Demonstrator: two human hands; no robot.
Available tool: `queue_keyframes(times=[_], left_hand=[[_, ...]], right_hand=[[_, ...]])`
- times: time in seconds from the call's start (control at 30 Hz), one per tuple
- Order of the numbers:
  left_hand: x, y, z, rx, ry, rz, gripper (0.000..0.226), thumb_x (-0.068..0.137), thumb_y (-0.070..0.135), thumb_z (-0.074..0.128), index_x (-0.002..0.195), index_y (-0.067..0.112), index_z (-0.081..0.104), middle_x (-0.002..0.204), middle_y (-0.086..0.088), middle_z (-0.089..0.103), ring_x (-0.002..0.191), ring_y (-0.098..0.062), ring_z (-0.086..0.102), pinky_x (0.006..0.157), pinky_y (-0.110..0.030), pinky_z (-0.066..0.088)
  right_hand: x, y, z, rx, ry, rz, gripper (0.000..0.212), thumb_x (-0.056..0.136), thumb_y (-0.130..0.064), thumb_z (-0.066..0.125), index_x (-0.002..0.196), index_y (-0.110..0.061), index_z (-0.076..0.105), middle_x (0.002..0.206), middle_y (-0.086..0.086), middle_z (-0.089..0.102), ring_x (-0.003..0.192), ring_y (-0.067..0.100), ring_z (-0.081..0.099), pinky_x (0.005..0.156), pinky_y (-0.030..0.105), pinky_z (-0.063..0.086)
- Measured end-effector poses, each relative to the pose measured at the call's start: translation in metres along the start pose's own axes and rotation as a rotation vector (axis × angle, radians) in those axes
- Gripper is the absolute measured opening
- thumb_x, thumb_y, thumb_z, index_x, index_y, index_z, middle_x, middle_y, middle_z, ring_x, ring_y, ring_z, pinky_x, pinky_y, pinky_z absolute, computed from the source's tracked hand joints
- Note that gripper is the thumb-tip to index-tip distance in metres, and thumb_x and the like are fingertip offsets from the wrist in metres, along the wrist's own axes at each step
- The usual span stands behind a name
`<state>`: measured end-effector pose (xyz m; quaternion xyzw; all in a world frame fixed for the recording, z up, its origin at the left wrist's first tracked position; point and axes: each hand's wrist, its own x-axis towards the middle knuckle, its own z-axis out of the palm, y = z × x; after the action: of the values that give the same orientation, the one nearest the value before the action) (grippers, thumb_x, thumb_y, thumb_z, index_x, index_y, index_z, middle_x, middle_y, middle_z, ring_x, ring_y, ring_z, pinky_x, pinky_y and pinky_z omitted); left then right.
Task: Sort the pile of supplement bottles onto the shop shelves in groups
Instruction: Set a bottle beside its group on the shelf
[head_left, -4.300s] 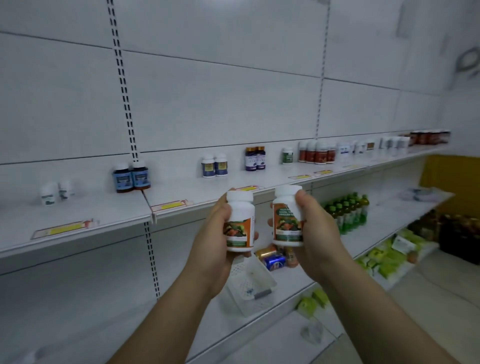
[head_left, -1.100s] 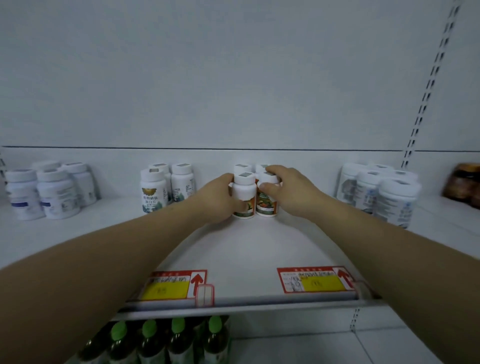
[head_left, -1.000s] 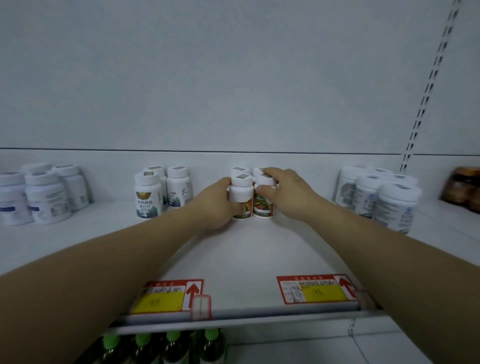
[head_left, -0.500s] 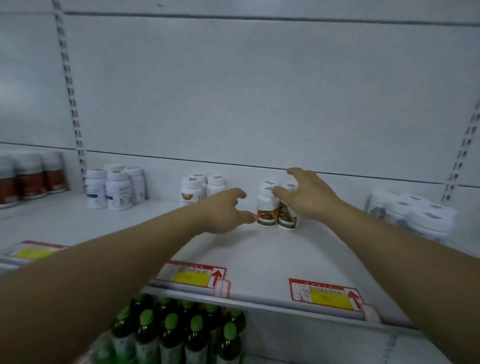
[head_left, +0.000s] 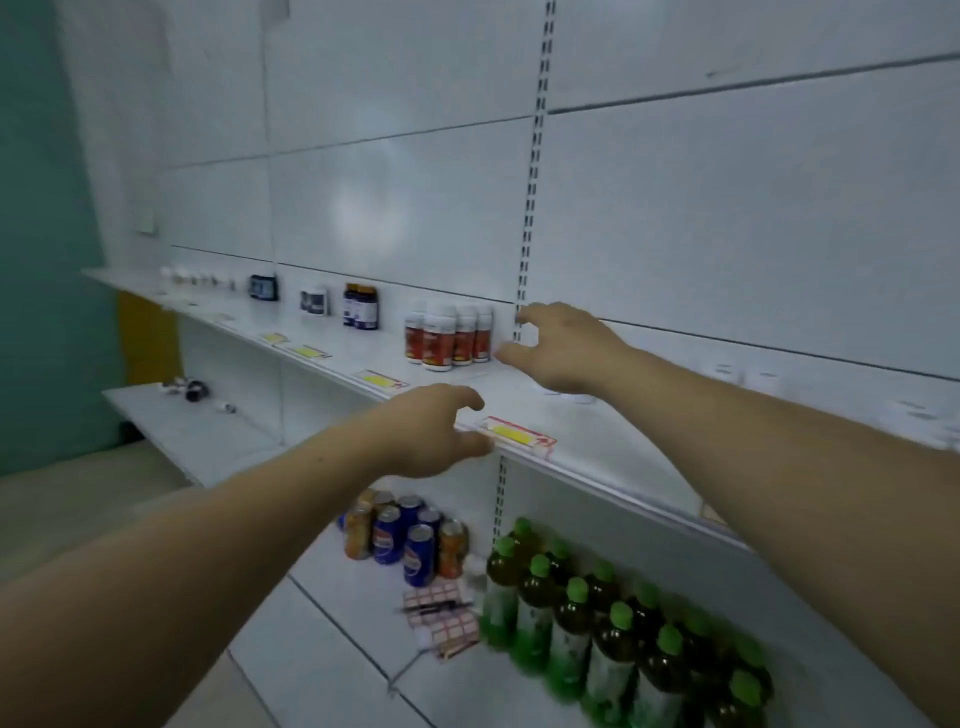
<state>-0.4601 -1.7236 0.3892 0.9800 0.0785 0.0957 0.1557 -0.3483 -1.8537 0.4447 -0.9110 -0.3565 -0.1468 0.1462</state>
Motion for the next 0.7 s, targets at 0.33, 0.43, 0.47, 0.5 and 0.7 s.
queue_keyframes(times=[0.33, 0.43, 0.47, 0.5, 0.7], left_hand=[[-0.070, -0.272, -0.057, 0.048, -0.026, -0.292, 0.057, 0.089, 0.048, 0.056, 0.139, 0.026, 0.041, 0.146, 0.001, 0.040, 0.126, -0.018, 0.046, 0.102, -0.031, 0.037], [-0.079, -0.340, -0.069, 0.032, -0.059, -0.371, 0.055, 0.089, 0.048, 0.057, 0.137, 0.025, 0.044, 0.144, 0.000, 0.042, 0.122, -0.018, 0.049, 0.100, -0.031, 0.041], [-0.080, -0.361, -0.072, 0.030, -0.065, -0.394, 0.055, 0.089, 0.047, 0.057, 0.137, 0.025, 0.044, 0.144, -0.001, 0.044, 0.122, -0.018, 0.049, 0.100, -0.032, 0.041], [-0.080, -0.382, -0.074, 0.024, -0.065, -0.417, 0.054, 0.089, 0.047, 0.057, 0.137, 0.025, 0.044, 0.143, -0.001, 0.045, 0.122, -0.018, 0.050, 0.100, -0.032, 0.042], [-0.057, -0.489, -0.078, 0.014, -0.036, -0.498, 0.052, 0.090, 0.047, 0.055, 0.137, 0.025, 0.044, 0.140, -0.001, 0.047, 0.118, -0.018, 0.052, 0.093, -0.029, 0.042]], right_hand=[[0.106, -0.270, 0.135, 0.135, -0.157, -0.256, 0.068, 0.091, -0.059, 0.047, 0.146, -0.023, 0.032, 0.150, 0.005, 0.036, 0.130, 0.027, 0.041, 0.102, 0.039, 0.039], [0.135, -0.326, 0.169, 0.169, -0.216, -0.275, 0.069, 0.091, -0.058, 0.047, 0.148, -0.021, 0.032, 0.152, 0.005, 0.034, 0.134, 0.027, 0.038, 0.106, 0.040, 0.036], [0.144, -0.342, 0.181, 0.187, -0.238, -0.275, 0.069, 0.091, -0.058, 0.048, 0.148, -0.021, 0.032, 0.154, 0.005, 0.032, 0.136, 0.026, 0.036, 0.107, 0.040, 0.034], [0.154, -0.357, 0.194, 0.206, -0.259, -0.273, 0.068, 0.091, -0.057, 0.048, 0.148, -0.021, 0.032, 0.154, 0.005, 0.032, 0.136, 0.026, 0.036, 0.106, 0.039, 0.033], [0.227, -0.420, 0.278, 0.150, -0.335, -0.312, 0.064, 0.092, -0.057, 0.046, 0.144, -0.021, 0.036, 0.148, 0.007, 0.040, 0.130, 0.027, 0.042, 0.100, 0.038, 0.038]])
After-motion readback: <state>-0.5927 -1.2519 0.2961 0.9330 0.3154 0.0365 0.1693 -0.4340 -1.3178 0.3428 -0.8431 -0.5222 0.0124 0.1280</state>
